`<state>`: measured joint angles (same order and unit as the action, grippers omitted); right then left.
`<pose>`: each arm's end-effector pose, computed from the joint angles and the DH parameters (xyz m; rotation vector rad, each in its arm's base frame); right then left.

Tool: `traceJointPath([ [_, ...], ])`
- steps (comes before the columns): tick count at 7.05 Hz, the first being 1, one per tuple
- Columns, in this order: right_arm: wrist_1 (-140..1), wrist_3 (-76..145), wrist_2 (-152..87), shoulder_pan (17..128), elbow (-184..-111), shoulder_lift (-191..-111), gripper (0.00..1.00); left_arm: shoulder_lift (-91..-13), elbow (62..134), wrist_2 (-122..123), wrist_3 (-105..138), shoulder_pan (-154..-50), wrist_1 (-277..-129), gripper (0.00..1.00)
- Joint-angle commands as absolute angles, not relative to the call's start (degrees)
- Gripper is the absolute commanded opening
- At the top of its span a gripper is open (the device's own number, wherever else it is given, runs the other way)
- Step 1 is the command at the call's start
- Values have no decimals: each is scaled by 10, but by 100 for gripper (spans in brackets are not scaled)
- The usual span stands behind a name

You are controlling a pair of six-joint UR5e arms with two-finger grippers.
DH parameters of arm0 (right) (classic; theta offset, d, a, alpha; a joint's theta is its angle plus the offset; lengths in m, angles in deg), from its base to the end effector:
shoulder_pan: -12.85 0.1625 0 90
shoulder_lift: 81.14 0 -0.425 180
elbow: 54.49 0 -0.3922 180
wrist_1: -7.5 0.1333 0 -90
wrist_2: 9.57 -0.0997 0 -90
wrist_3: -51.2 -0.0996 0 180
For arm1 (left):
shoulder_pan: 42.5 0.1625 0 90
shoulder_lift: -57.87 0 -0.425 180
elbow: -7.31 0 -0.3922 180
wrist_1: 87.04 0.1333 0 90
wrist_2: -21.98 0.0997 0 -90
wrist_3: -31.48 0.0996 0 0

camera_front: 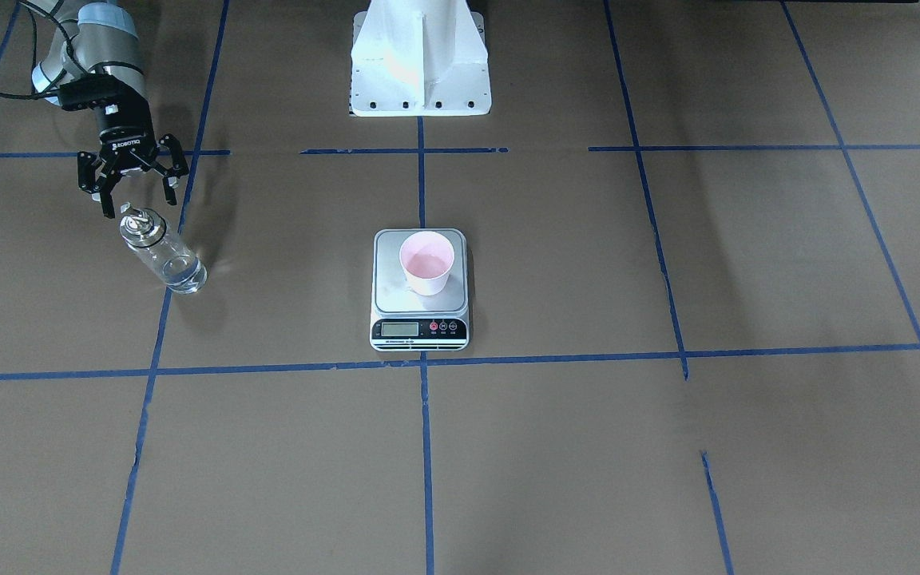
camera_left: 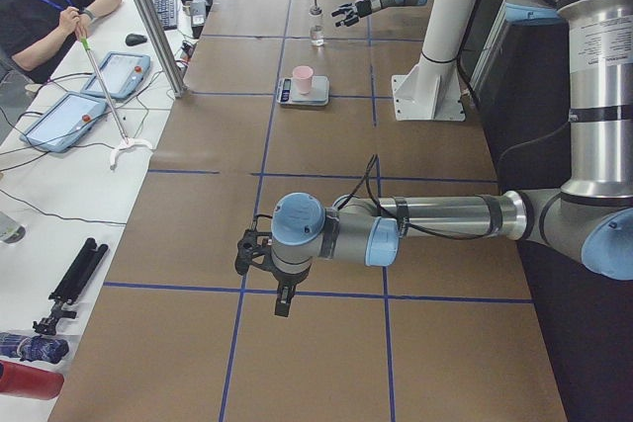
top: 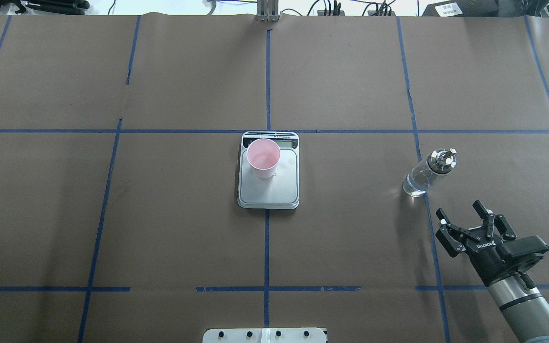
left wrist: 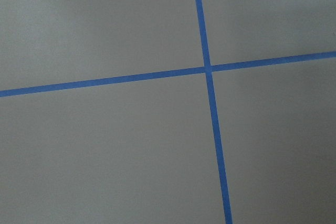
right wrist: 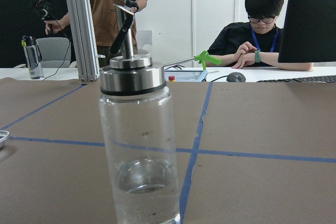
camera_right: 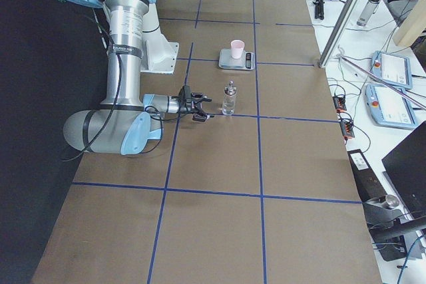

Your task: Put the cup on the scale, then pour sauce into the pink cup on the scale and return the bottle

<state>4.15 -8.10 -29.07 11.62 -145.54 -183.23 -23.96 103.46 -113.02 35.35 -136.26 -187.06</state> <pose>-0.3577 -0.2196 0.5649 1.2574 -0.8145 0.3599 -0.0916 -0.4350 0.6529 0.1842 0.7736 0.0566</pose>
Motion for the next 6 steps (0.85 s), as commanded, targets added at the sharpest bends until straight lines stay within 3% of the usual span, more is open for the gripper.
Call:
traceJointPath([
  [1,102,-54,-297,116,-1454,-1857,100,-240,1035,-1130,354,-1363,-1871,100],
  [4,122,-43,-423,216,-1451,-1872,100,-240,1035,-1130,354,-1363,-1871,100],
  [6,121,-15,-618,380,-1442,-1875,100,-240,1035,-1130,354,-1363,-1871,100],
])
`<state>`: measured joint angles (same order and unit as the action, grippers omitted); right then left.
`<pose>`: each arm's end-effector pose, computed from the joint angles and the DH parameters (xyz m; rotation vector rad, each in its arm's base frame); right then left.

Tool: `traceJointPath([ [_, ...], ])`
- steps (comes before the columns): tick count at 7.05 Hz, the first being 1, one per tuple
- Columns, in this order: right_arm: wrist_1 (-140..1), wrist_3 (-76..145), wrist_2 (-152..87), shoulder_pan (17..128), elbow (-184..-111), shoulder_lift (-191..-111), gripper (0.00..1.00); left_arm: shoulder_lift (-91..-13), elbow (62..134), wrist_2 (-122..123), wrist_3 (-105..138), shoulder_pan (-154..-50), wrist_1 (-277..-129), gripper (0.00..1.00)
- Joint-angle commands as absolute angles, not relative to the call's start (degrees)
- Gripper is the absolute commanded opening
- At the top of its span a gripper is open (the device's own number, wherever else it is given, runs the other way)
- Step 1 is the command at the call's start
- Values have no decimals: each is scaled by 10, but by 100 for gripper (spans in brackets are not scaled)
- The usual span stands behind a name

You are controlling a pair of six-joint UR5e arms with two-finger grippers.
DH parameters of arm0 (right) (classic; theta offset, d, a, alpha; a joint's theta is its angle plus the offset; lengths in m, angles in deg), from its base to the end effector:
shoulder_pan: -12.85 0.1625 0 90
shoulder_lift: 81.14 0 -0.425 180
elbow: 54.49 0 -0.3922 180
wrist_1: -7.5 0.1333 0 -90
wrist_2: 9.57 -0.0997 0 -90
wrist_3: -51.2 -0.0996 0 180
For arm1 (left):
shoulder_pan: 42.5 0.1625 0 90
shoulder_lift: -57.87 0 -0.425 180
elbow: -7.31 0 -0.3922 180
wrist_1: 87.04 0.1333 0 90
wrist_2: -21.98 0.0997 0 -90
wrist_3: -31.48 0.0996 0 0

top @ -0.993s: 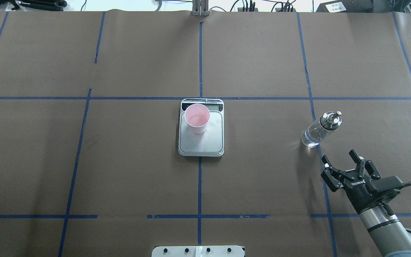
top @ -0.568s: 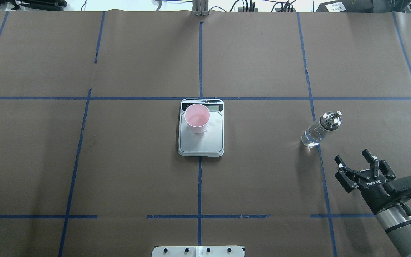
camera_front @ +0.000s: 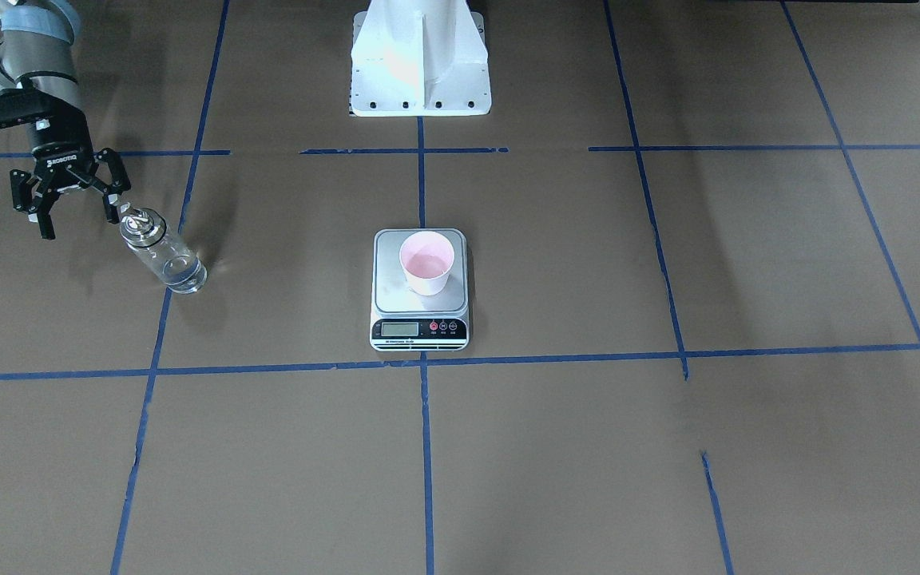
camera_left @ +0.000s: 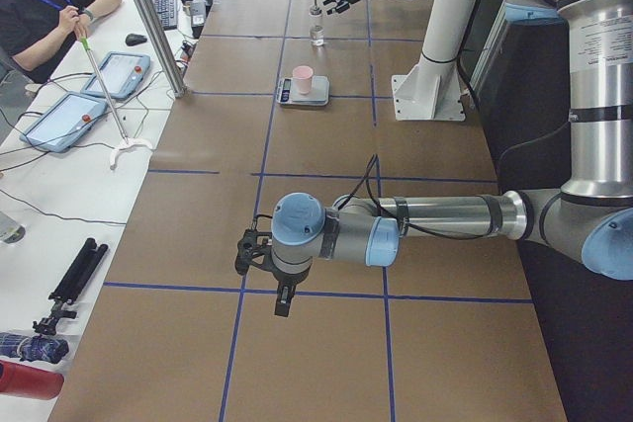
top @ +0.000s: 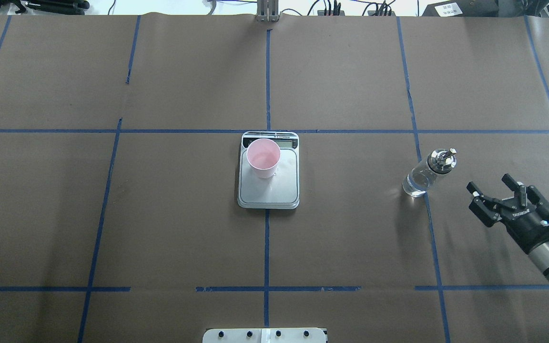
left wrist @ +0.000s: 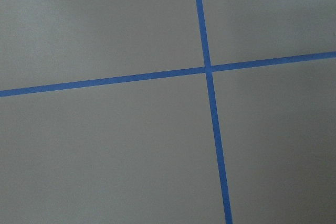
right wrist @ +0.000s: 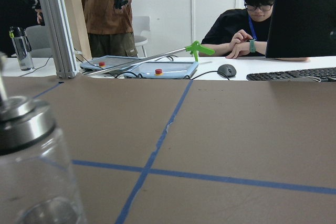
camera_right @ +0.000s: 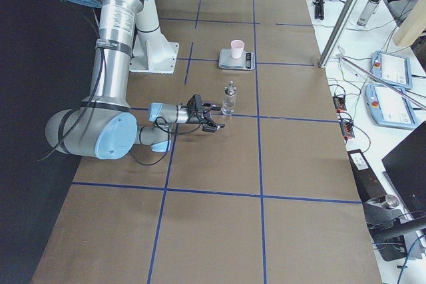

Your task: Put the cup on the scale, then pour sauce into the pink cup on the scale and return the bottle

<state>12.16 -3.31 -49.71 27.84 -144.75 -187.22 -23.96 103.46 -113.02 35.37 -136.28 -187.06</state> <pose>-0.2761 -0.2908 0.5924 1.1861 -0.8389 0.3047 -0.0917 -0.4350 0.6529 0.1845 0.7735 0.0566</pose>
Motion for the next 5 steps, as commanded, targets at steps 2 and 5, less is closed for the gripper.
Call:
traceJointPath([
  [2,113,13,-829,556,-1407,-1866,100,-240,1035,-1132,354,-1362,-1871,100],
  [5,-84,122,-1162,822,-1408,-1806,100,-240,1035,-1132,354,-1362,-1871,100],
])
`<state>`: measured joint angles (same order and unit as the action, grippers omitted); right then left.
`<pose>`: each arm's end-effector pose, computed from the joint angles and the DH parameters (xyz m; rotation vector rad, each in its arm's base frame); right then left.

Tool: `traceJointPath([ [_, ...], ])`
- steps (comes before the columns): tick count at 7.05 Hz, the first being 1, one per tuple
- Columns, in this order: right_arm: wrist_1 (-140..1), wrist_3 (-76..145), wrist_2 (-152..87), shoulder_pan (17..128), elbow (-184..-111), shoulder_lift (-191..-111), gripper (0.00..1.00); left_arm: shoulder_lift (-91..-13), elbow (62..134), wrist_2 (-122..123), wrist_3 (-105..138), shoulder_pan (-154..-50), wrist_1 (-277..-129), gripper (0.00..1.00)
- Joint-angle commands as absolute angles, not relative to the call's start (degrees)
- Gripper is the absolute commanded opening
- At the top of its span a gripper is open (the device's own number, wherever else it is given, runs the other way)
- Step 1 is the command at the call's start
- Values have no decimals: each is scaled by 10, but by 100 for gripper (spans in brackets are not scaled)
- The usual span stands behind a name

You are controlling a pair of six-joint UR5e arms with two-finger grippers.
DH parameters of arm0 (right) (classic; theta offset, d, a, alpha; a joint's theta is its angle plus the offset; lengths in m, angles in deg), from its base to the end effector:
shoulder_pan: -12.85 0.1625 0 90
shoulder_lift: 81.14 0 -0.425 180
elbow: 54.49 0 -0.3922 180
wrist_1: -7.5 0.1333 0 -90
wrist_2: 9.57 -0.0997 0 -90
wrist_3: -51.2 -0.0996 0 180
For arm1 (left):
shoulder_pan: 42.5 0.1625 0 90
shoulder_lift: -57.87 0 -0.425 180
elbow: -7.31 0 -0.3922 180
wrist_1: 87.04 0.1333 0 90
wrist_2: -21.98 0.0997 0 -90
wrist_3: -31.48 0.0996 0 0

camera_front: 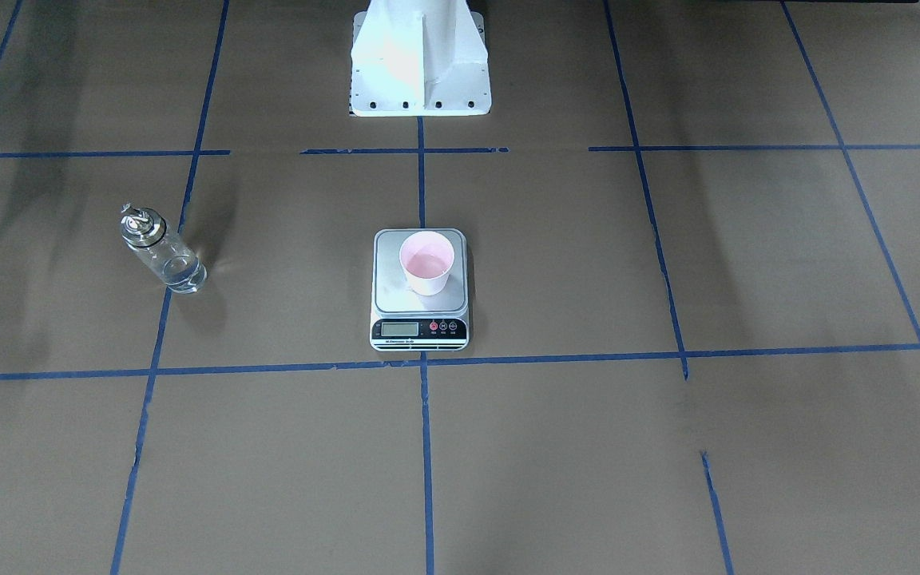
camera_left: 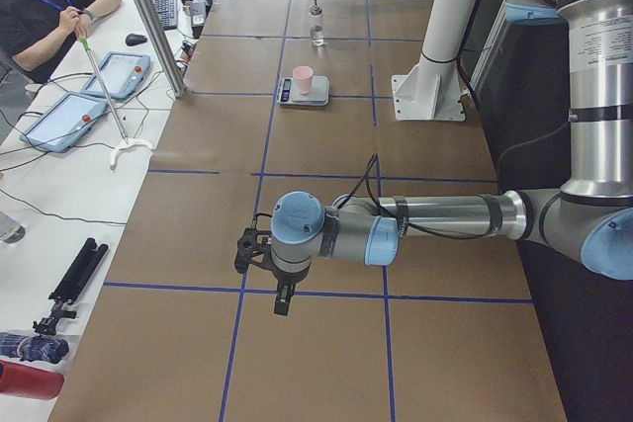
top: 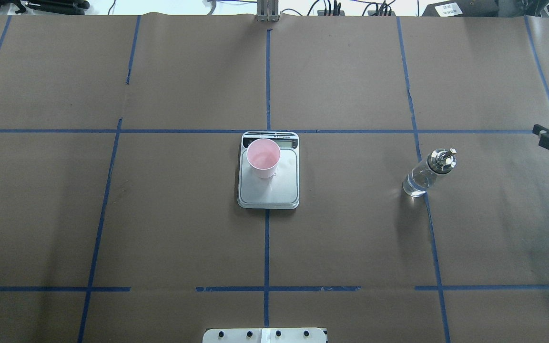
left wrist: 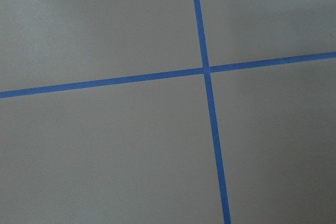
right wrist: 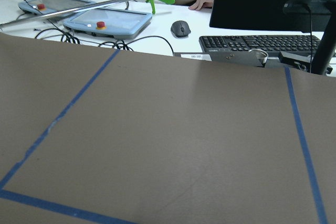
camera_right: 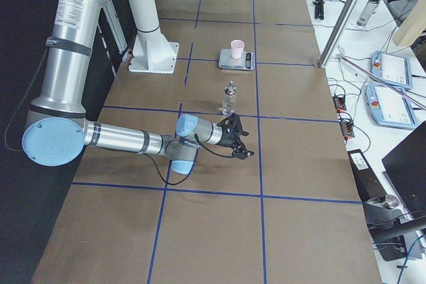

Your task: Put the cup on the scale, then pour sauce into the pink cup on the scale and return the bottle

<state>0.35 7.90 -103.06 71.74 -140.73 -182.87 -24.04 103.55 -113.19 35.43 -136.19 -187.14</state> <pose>-0.1089 -0.4268 0.6296 0.9045 -0.7542 0.1518 -0.0909 -0.4360 0.6511 0.1886 0.7762 0.0611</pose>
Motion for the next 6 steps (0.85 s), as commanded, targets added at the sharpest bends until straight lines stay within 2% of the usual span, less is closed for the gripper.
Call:
traceJointPath([
  [1,-205,167,-1274,896,-1411,-1770,100,-240,1035,-1132,354,-1362,-1871,100],
  [3,-496,350,-1400,1019,-1430,-1715,100,-240,1034,-1132,354,-1362,-1871,100],
  [6,-853,457,-1405,1043,-1520,-1713,100,-240,1029,-1131,354,-1362,-1869,100],
])
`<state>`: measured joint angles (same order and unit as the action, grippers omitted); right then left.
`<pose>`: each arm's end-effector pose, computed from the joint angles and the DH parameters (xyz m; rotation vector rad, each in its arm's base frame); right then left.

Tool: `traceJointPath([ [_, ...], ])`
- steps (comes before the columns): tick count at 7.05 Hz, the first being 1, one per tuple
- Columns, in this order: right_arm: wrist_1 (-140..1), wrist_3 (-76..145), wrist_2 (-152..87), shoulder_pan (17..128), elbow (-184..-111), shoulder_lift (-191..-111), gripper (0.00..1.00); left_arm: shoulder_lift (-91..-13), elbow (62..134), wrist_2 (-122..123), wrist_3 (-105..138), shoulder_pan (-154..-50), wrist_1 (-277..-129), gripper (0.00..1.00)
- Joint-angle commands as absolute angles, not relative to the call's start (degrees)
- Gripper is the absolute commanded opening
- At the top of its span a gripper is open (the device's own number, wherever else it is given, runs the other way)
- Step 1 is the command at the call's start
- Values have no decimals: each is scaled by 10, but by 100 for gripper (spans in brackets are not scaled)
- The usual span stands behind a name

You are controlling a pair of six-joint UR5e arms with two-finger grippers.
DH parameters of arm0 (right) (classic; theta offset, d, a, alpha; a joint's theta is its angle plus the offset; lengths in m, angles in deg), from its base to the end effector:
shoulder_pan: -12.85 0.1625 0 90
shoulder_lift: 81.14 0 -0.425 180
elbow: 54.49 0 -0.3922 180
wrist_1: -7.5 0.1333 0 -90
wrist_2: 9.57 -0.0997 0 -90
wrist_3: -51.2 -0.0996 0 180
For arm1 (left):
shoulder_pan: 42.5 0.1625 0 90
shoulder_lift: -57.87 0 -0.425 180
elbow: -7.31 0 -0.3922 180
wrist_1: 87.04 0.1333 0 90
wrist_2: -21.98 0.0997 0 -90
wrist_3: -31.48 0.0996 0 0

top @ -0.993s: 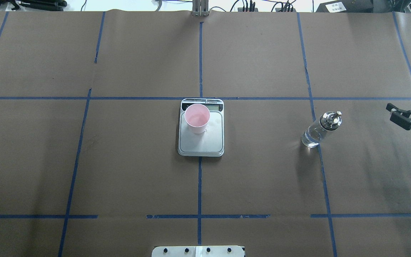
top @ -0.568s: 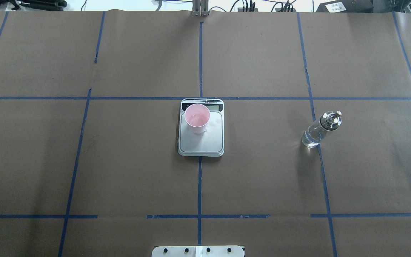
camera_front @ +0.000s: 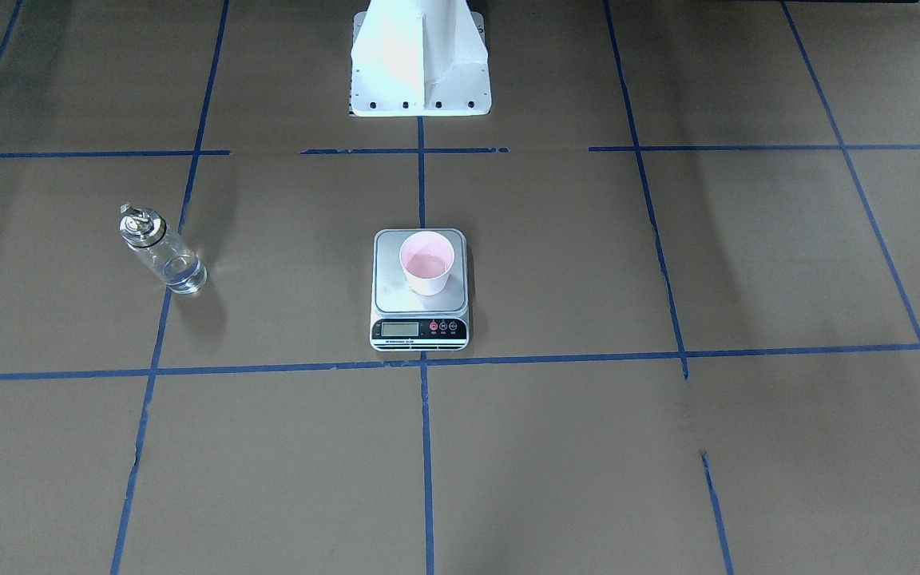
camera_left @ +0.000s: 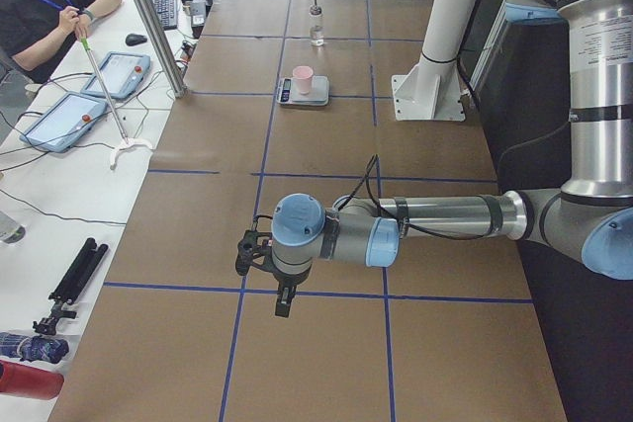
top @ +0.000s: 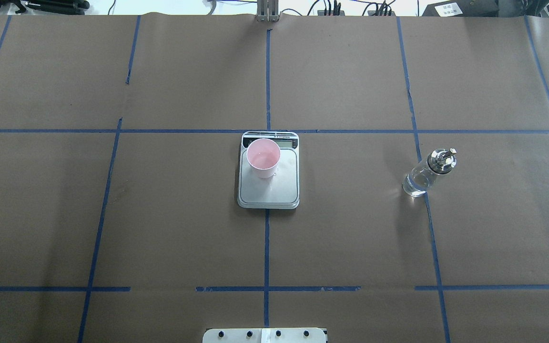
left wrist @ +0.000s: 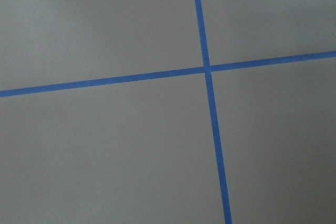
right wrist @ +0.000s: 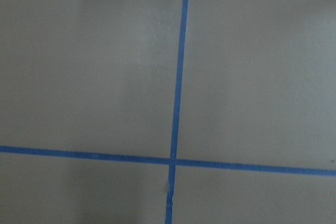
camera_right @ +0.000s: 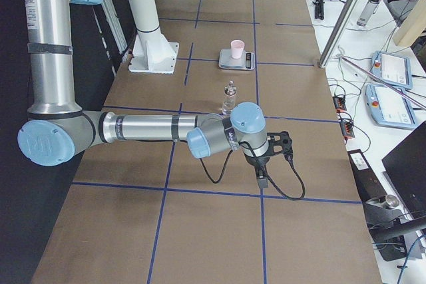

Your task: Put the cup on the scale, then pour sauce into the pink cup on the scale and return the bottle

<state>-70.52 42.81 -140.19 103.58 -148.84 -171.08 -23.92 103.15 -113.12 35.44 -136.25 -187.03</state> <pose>0.0749 -0.5076 0.6017 0.2262 -0.7205 0.0501 -0.0913 -0.4343 0.6558 0.1786 0.7757 0.0558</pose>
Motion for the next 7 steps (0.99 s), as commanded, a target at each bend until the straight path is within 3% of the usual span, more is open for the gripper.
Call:
traceJointPath([
  [1,-868,473,-1403,1042,-1542,-1758,100,-240,1029,-1132,354,-1362,-1866,100],
  [2,-830,492,-1406,1042,-1543,-1793,100,-240,1028,-1134,354,-1362,-1863,100],
  [4,-814,488,-1406,1038,-1528,-1802,100,-266,1038,-1135,353,-1361,-1772,100],
  [7,-811,494,-1406,1037,-1527,-1818,100,-273,1039,-1135,353,-1361,-1766,100],
])
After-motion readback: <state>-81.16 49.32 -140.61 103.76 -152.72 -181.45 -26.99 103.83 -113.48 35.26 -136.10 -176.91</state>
